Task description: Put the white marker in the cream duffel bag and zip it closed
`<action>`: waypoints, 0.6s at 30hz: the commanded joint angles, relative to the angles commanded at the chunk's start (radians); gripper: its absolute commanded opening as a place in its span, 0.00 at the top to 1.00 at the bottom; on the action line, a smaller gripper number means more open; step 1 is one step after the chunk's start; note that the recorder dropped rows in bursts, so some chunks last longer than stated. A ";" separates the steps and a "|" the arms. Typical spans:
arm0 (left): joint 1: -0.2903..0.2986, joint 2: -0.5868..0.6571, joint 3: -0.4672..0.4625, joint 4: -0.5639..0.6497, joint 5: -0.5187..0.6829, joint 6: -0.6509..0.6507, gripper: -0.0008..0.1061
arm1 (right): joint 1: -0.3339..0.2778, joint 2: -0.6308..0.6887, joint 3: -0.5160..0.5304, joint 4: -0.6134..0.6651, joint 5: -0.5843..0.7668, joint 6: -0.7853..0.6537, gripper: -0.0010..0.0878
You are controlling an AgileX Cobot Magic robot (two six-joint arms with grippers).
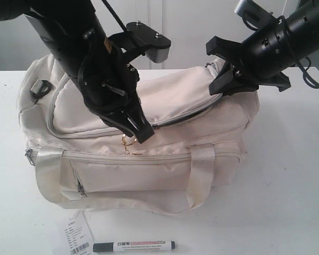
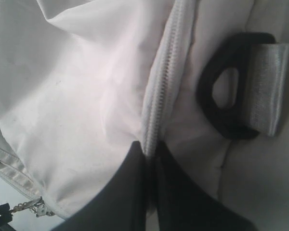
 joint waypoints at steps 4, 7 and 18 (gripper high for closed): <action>0.000 0.000 0.000 0.029 0.020 0.000 0.99 | 0.000 0.000 0.000 -0.002 0.000 0.000 0.99; 0.000 0.000 0.000 0.047 0.032 0.000 0.99 | 0.000 0.000 0.000 -0.002 0.000 0.000 0.99; 0.000 -0.024 0.000 0.061 0.033 0.000 0.99 | 0.000 0.000 0.000 -0.002 0.000 0.000 0.99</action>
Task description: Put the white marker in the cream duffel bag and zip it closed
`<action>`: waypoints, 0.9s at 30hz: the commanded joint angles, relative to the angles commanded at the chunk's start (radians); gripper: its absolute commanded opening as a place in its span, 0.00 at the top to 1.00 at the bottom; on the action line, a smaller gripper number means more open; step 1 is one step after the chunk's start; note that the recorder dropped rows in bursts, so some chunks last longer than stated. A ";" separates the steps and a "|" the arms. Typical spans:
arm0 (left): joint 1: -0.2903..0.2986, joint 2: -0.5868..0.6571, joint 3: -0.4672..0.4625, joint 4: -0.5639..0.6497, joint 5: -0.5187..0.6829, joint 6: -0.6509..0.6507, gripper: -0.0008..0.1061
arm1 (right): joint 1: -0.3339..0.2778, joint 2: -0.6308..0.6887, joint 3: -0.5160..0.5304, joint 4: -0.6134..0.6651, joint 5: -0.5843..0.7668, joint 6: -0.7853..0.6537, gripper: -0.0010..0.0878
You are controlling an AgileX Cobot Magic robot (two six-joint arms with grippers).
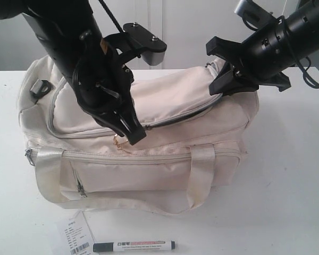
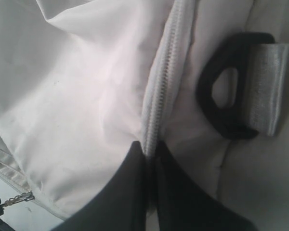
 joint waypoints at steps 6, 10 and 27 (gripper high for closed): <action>0.000 -0.026 0.000 0.029 0.004 0.000 0.99 | 0.000 0.000 0.000 0.000 0.000 0.000 0.99; 0.000 -0.040 0.000 0.038 -0.001 0.000 0.99 | 0.000 0.000 0.000 0.000 0.002 0.000 0.99; 0.000 -0.055 0.000 0.061 0.053 0.006 0.99 | 0.000 0.000 0.000 -0.003 -0.006 -0.001 0.99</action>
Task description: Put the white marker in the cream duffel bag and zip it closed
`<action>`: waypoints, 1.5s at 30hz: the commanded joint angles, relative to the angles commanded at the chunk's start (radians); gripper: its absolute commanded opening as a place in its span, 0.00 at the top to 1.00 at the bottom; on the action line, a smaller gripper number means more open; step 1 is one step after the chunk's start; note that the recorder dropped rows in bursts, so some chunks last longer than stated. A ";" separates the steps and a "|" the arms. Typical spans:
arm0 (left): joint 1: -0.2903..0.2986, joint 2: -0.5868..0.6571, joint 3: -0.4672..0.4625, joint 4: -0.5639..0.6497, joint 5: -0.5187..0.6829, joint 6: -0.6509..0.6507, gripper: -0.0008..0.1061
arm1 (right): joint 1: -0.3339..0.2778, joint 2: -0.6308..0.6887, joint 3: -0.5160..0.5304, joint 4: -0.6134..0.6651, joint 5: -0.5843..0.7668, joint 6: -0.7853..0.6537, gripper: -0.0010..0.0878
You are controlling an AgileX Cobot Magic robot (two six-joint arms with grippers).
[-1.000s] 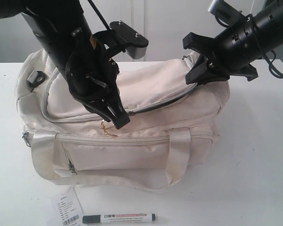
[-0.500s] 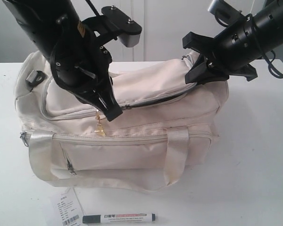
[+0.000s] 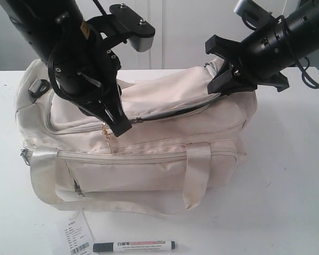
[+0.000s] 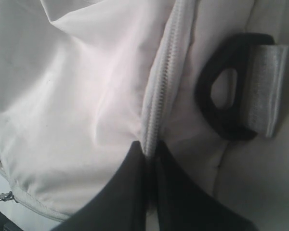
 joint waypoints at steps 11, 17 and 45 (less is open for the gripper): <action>0.000 0.000 0.000 0.000 -0.043 -0.006 0.99 | 0.000 0.000 0.000 0.001 -0.004 -0.019 0.93; 0.000 0.000 0.000 -0.002 -0.091 -0.023 0.99 | 0.000 0.000 -0.002 0.005 -0.002 -0.016 0.53; 0.000 0.000 0.000 -0.002 -0.104 -0.025 0.99 | 0.127 -0.228 0.159 0.145 0.204 -1.587 0.30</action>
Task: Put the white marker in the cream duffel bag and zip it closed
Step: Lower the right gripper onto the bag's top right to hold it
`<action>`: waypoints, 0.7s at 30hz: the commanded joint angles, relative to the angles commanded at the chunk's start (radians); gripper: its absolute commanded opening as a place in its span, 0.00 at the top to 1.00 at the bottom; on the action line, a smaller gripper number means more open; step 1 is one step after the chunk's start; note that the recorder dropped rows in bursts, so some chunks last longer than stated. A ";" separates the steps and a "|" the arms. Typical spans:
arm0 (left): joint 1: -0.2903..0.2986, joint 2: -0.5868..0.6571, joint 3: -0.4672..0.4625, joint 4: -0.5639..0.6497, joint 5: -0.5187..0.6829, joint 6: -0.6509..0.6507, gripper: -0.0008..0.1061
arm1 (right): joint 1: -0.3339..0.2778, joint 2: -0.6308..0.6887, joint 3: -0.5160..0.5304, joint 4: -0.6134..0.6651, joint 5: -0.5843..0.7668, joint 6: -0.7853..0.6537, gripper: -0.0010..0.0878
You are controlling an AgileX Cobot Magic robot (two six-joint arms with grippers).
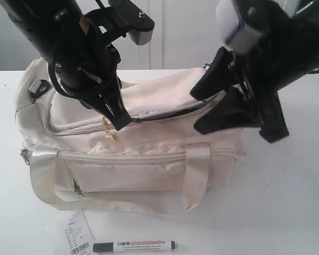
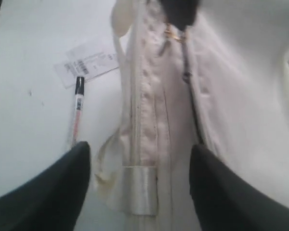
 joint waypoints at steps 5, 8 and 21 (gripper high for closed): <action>0.000 0.000 0.000 -0.004 -0.012 -0.088 0.99 | 0.003 0.004 0.017 0.004 -0.132 0.000 0.30; 0.000 0.000 0.000 -0.004 -0.030 -0.116 0.99 | 0.012 0.012 0.017 0.026 -0.134 -0.038 0.30; 0.000 0.000 0.000 -0.004 -0.053 -0.149 0.99 | 0.105 0.090 0.017 0.026 -0.237 -0.093 0.33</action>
